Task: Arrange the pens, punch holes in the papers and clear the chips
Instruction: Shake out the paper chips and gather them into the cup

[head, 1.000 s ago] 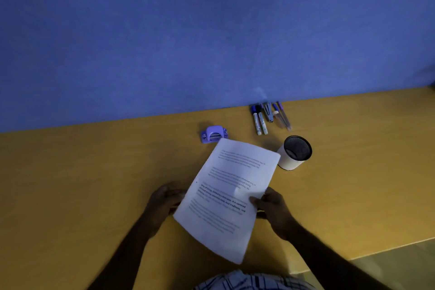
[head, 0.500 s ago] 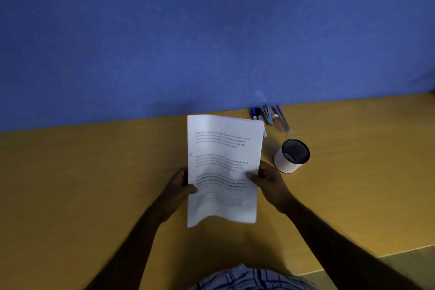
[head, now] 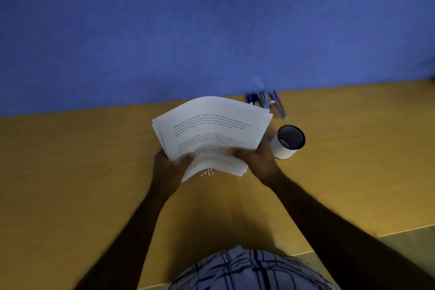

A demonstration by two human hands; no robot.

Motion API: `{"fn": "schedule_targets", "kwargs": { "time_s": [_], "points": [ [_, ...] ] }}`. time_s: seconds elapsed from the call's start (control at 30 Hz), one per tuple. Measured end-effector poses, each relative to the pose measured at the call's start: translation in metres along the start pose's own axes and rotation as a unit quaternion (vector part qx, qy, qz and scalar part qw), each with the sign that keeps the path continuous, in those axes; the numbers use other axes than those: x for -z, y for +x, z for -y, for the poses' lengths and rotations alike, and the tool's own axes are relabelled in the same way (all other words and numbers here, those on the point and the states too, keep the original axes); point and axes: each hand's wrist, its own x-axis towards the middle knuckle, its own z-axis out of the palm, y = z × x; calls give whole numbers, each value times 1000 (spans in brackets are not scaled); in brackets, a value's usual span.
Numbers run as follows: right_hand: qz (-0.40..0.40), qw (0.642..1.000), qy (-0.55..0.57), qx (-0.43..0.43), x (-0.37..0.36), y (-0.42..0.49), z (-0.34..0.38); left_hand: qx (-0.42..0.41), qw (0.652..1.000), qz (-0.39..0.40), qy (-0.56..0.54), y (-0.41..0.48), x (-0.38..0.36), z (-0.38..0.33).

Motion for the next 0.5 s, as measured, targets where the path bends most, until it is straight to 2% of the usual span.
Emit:
{"fn": "schedule_targets", "kwargs": {
  "time_s": [0.13,0.5],
  "points": [
    [12,1000,-28,2,-3,-2,-2,20,999,-3,43,-4,-2,6],
    [23,998,-48,39,-2,-11,-18,3,997,-38,65,-19,-6,13]
  ]
}}
